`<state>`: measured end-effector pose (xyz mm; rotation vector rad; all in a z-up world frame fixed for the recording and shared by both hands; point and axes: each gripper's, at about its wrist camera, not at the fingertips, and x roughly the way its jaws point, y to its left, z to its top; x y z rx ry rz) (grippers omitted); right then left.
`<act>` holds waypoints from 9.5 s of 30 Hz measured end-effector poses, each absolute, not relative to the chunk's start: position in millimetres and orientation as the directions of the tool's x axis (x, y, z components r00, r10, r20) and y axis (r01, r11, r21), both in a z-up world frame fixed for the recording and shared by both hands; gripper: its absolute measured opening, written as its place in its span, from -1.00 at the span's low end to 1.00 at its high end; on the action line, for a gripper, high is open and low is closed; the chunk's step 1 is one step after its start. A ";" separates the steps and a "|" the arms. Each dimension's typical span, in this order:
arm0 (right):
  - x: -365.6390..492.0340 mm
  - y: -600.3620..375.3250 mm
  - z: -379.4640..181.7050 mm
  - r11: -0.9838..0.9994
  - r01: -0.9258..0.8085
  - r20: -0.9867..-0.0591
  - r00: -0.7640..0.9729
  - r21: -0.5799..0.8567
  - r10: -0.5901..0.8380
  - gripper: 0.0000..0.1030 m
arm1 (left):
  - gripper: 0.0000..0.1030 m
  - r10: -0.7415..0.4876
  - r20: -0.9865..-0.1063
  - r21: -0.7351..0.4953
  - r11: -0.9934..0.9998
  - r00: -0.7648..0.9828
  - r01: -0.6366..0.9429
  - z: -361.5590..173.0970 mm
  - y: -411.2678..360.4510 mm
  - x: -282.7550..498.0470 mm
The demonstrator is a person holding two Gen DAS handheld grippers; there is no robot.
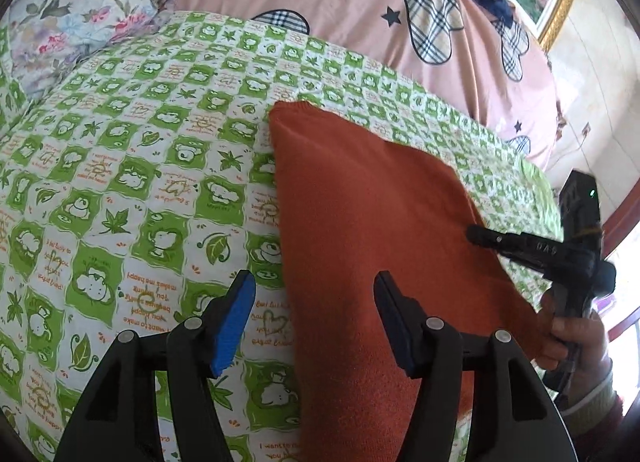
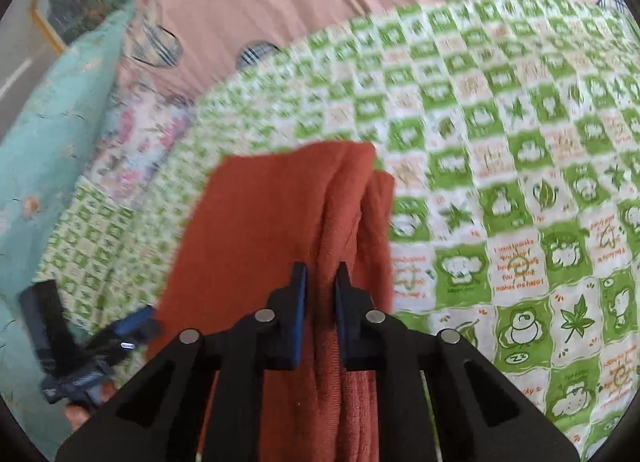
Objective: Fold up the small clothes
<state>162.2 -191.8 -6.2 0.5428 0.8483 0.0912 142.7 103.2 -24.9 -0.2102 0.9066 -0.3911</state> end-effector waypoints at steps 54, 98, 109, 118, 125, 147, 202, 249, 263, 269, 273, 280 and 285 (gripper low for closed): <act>67.4 -169.2 -48.8 0.904 0.184 -0.810 0.536 0.385 0.236 -0.92 | -0.06 -0.539 -0.733 -0.377 0.830 0.416 0.411 -37.2 98.5 79.9; -35.8 -118.1 -23.6 0.954 0.111 -0.797 0.581 0.278 0.165 0.57 | 0.68 -0.206 -0.838 -0.098 0.968 0.505 0.232 -37.0 108.4 3.0; -22.2 -102.9 -28.2 0.958 0.066 -0.808 0.555 0.280 0.197 0.59 | 0.75 -0.085 -0.830 0.023 0.982 0.551 0.185 -30.7 106.7 1.1; -13.4 -109.1 -20.0 0.957 0.067 -0.796 0.573 0.282 0.194 0.62 | 0.84 -0.045 -0.808 0.069 0.983 0.587 0.171 -22.5 104.9 6.3; 6.1 -125.8 -5.8 0.948 0.060 -0.764 0.609 0.311 0.212 0.62 | 0.98 -0.088 -0.777 0.049 0.979 0.624 0.200 -5.8 101.3 18.0; 220.5 -229.4 -46.7 0.838 0.246 -0.757 0.599 0.486 0.263 -0.70 | 0.98 -0.122 -0.796 -0.056 0.990 0.592 0.129 -21.8 103.4 149.4; 15.3 -105.5 13.7 0.971 -0.008 -0.788 0.583 0.239 0.198 0.87 | 0.99 -0.027 -0.778 0.112 0.977 0.627 0.181 15.2 80.5 36.5; 22.9 -86.6 11.0 0.973 -0.014 -0.814 0.545 0.231 0.201 0.90 | 0.99 -0.014 -0.787 0.128 0.974 0.616 0.186 8.5 85.2 39.8; 23.8 -83.5 11.2 0.972 -0.015 -0.811 0.549 0.233 0.203 0.90 | 0.99 -0.018 -0.787 0.121 0.975 0.617 0.184 8.2 84.0 39.5; 23.6 -83.2 11.5 0.972 -0.016 -0.808 0.553 0.234 0.203 0.90 | 0.99 -0.021 -0.789 0.120 0.975 0.614 0.188 7.7 82.7 39.1; 24.3 -83.0 13.5 0.972 -0.015 -0.806 0.556 0.233 0.201 0.90 | 0.99 -0.025 -0.788 0.119 0.974 0.615 0.193 7.7 81.4 38.4; 25.5 -84.8 14.8 0.973 -0.014 -0.806 0.557 0.232 0.201 0.90 | 0.99 -0.031 -0.792 0.116 0.973 0.610 0.200 8.2 80.9 39.4; 28.1 -85.6 16.9 0.973 -0.016 -0.806 0.558 0.229 0.199 0.90 | 0.99 -0.034 -0.792 0.116 0.972 0.609 0.206 8.6 80.2 40.3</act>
